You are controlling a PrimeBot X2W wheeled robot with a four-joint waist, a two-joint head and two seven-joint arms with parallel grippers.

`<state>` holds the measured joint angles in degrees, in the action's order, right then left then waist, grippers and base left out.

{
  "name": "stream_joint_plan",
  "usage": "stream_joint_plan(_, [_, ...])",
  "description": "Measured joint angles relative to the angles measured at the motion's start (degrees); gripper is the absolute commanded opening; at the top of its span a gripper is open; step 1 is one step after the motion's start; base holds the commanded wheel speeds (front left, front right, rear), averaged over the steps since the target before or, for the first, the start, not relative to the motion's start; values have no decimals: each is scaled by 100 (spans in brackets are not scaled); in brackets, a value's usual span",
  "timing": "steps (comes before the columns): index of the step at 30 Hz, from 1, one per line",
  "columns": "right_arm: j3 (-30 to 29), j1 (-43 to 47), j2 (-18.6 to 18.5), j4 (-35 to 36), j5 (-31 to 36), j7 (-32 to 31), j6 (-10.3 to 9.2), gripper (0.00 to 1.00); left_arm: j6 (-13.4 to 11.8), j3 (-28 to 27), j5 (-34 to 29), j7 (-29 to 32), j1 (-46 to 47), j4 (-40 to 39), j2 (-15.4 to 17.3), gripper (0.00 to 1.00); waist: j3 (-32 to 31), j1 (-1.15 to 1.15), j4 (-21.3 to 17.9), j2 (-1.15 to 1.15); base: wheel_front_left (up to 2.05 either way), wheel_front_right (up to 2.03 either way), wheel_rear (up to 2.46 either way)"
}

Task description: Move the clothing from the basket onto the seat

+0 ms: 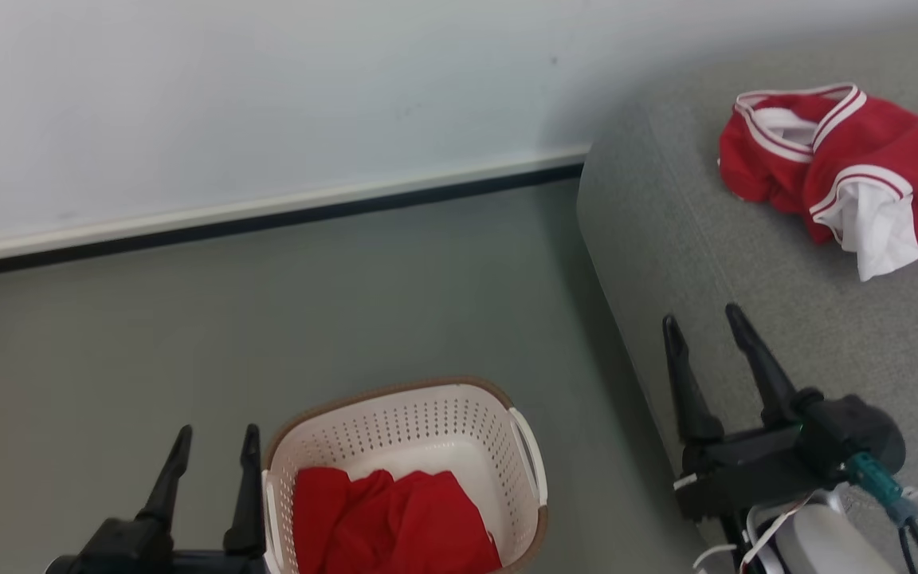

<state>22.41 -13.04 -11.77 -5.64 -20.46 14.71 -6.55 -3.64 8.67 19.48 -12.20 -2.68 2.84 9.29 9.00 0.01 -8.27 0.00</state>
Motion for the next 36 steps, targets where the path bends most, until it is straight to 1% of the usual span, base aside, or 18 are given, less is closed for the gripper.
stream_joint_plan(8, [-236, -682, -33, 87, 51, 1, 0, 100, 130, 414, -257, 296, 605, 503, -33, 100, 640, 0, -123, 0, 0, 0, 0])
stream_joint_plan(10, [-274, -875, -37, 105, 70, 1, 0, 100, 214, 541, -313, 375, 745, 634, -43, 100, 806, 1, -157, 0, 0, 0, 0])
stream_joint_plan(17, [-411, -1396, -89, 158, 134, 1, 0, 100, 318, 853, -523, 603, 1243, 1096, -168, 100, 1395, 1, -263, 1, 0, 0, 0])
stream_joint_plan(26, [-444, -2064, 35, 286, 143, 2, 11, 100, 416, 1011, -662, 870, 1813, 1769, -178, 100, 2165, 1, -391, 1, 0, 0, 0])
stream_joint_plan(30, [-443, -2307, 92, 344, 183, 2, 52, 100, 414, 964, -699, 969, 2069, 2045, -96, 100, 2507, 0, -462, 1, 0, 0, 0])
stream_joint_plan(36, [-488, -2665, 175, 454, 185, 2, 60, 100, 414, 834, -704, 1094, 2418, 2349, 63, 100, 3016, 0, -593, 1, 0, 0, 0])
